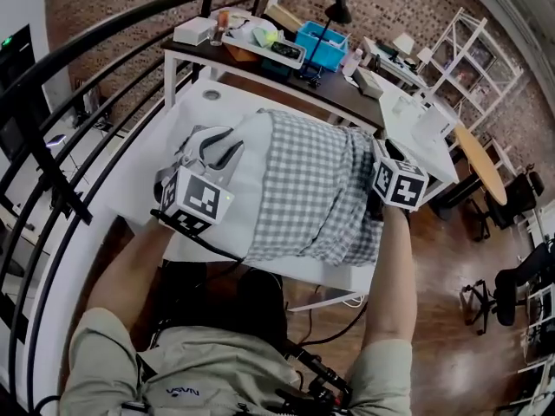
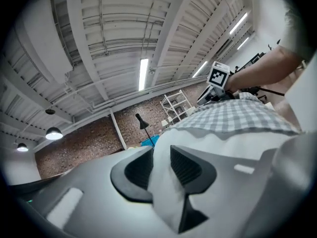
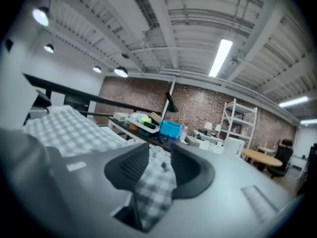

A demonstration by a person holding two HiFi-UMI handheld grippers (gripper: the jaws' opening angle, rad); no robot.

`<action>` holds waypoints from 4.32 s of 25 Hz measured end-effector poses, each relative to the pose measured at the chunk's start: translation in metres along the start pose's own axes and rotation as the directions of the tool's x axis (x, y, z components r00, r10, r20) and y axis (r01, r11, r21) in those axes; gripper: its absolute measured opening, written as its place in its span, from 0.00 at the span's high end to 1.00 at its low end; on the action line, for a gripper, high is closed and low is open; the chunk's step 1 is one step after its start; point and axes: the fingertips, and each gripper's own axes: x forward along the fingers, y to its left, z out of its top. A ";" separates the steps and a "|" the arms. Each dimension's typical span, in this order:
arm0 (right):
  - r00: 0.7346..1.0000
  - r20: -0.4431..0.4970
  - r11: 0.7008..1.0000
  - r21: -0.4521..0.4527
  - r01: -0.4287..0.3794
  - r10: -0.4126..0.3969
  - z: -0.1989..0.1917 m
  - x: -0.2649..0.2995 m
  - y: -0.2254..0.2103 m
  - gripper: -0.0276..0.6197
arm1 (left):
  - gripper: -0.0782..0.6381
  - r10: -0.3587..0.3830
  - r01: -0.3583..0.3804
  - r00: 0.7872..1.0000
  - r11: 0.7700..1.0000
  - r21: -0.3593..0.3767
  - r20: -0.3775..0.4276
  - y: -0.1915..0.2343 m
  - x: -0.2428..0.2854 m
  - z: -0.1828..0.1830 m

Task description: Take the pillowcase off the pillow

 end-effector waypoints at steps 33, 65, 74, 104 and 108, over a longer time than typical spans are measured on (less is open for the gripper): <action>0.982 0.050 0.980 -0.101 -0.174 0.180 -0.080 -0.157 0.190 0.93 | 0.85 -0.137 0.136 0.990 0.990 -0.037 -0.033 -0.079 -0.089 0.004; 0.996 -0.082 0.998 0.043 -0.038 0.041 -0.137 -0.129 0.071 0.83 | 0.78 -0.250 0.233 0.968 0.936 -0.262 -0.032 -0.039 -0.041 -0.017; 0.986 0.119 0.993 -0.034 -0.111 0.114 -0.020 -0.141 0.049 0.79 | 0.64 -0.203 0.203 0.979 0.968 -0.145 0.011 -0.003 0.025 0.059; 0.975 -0.219 0.946 -0.320 -0.047 -0.025 0.033 0.069 0.024 0.95 | 0.86 -0.191 0.186 0.982 0.970 -0.154 -0.015 -0.016 0.040 0.020; 0.927 -0.295 0.949 -0.279 0.148 -0.231 0.001 0.044 -0.050 0.95 | 0.87 -0.180 0.180 0.984 0.974 -0.138 0.014 0.002 0.017 0.027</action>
